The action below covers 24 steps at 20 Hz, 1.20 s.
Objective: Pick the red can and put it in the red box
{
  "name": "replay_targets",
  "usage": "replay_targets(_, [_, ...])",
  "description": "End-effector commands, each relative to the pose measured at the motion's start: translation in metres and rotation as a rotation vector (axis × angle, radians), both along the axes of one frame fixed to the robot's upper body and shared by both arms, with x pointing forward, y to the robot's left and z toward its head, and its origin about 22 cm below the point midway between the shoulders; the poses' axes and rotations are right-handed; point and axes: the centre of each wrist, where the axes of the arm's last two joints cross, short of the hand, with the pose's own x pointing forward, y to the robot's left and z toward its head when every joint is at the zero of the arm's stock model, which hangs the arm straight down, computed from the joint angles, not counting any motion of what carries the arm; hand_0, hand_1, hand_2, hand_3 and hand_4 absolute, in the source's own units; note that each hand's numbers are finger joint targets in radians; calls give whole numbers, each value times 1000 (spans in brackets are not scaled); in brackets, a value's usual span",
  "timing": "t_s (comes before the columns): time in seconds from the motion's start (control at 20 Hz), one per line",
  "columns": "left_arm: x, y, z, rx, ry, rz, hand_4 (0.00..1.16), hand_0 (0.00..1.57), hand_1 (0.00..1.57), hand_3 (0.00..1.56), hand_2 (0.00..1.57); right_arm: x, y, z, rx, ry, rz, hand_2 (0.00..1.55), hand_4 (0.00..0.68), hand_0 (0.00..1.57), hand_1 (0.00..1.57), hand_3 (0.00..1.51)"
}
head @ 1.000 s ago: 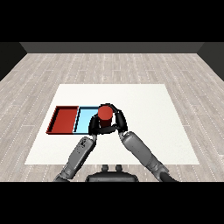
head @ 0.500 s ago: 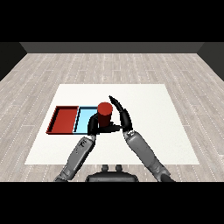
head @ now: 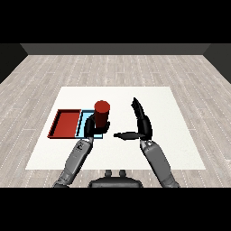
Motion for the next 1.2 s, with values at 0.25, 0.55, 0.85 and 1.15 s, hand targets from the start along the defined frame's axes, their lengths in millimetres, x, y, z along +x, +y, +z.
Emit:
replay_targets(0.25, [11,67,-3,93,24,151,1124,1571,1571,1491,1571,-35,-82,-15,69,-8,-133,0,0,0,0,0])
replay_targets(0.55, [18,159,0,197,81,338,1138,1571,1571,1509,1571,-56,-122,-56,79,75,-298,0,0,0,0,0])
replay_targets(0.85, [32,210,-48,301,266,442,1086,1571,1571,1502,1571,-41,-144,-86,81,175,-370,0,0,0,0,0])
replay_targets(1.15, [47,232,-81,332,415,510,1031,1571,1571,1505,1571,-34,-139,-99,14,190,-390,0,0,0,0,0])
